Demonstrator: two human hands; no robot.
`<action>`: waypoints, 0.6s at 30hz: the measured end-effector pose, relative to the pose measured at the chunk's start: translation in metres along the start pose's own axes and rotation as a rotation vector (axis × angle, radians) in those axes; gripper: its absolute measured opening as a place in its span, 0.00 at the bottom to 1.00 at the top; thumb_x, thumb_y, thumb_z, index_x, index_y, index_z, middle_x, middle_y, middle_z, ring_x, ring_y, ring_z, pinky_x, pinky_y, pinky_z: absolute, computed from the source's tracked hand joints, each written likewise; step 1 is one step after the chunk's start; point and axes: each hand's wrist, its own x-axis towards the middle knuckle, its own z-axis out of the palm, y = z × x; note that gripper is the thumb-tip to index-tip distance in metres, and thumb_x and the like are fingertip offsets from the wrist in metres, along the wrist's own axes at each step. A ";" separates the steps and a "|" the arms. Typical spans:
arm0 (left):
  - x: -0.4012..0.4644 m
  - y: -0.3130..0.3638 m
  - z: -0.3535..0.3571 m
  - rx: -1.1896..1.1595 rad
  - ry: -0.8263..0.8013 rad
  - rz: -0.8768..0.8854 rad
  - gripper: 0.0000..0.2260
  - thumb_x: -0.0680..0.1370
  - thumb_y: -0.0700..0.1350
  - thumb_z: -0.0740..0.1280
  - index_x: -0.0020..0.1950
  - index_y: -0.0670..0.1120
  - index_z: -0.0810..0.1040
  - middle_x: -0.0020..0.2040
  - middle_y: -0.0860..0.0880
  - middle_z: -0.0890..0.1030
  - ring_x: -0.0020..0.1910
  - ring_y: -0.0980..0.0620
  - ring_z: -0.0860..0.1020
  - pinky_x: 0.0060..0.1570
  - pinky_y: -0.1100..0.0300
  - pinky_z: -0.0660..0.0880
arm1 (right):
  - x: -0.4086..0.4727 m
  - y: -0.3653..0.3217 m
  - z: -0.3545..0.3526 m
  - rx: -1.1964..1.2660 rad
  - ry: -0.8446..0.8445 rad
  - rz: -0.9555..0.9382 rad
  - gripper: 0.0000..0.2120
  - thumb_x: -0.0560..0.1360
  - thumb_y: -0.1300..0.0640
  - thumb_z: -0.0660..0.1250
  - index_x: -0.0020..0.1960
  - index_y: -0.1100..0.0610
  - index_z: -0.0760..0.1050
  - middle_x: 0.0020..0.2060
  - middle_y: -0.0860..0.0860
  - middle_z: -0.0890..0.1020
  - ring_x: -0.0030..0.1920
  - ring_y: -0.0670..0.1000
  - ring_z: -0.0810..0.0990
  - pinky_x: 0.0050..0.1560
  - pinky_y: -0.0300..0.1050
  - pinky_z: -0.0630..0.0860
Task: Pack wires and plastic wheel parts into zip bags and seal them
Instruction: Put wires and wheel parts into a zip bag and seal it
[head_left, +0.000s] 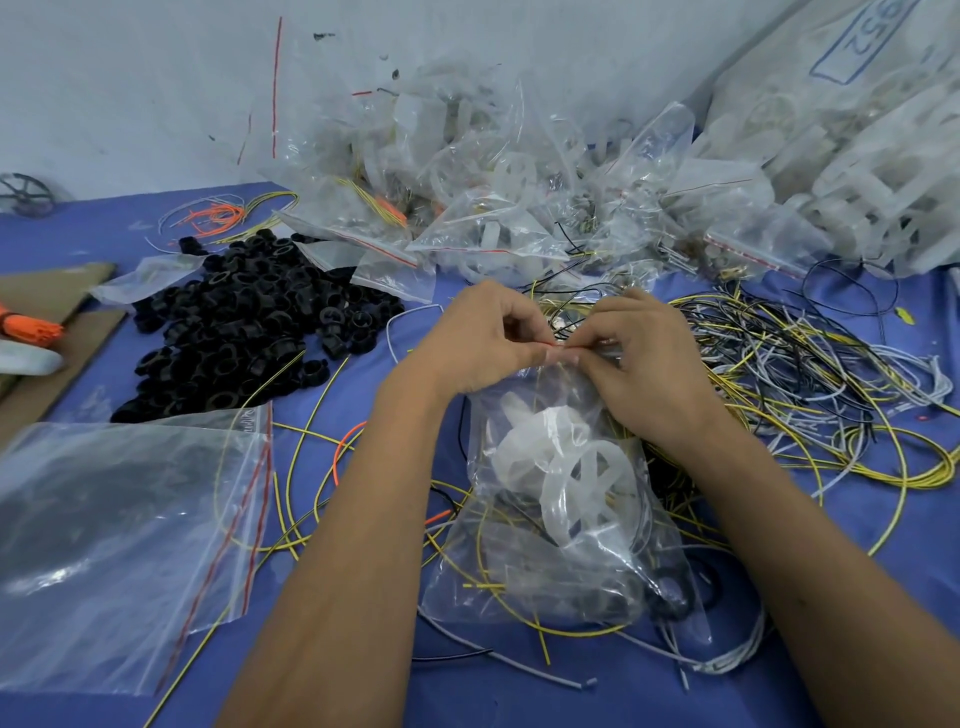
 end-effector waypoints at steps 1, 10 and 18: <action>0.000 -0.001 0.000 -0.019 -0.005 -0.009 0.04 0.72 0.42 0.80 0.40 0.47 0.86 0.38 0.42 0.85 0.35 0.52 0.78 0.40 0.51 0.77 | 0.000 -0.001 0.001 0.011 0.003 -0.001 0.02 0.71 0.58 0.77 0.41 0.55 0.85 0.36 0.47 0.81 0.42 0.53 0.75 0.45 0.52 0.73; -0.006 -0.016 -0.016 -0.120 -0.027 -0.083 0.05 0.73 0.36 0.78 0.40 0.44 0.85 0.35 0.45 0.83 0.35 0.53 0.76 0.41 0.57 0.72 | -0.002 0.004 -0.002 0.148 0.048 0.175 0.01 0.72 0.58 0.78 0.43 0.55 0.86 0.34 0.43 0.81 0.39 0.42 0.78 0.41 0.31 0.68; -0.006 -0.009 -0.016 -0.081 -0.028 -0.068 0.02 0.73 0.36 0.78 0.44 0.41 0.87 0.39 0.44 0.86 0.36 0.55 0.78 0.41 0.58 0.74 | -0.004 0.006 0.001 0.250 0.023 0.265 0.01 0.74 0.58 0.76 0.44 0.54 0.84 0.32 0.49 0.82 0.32 0.48 0.77 0.35 0.39 0.72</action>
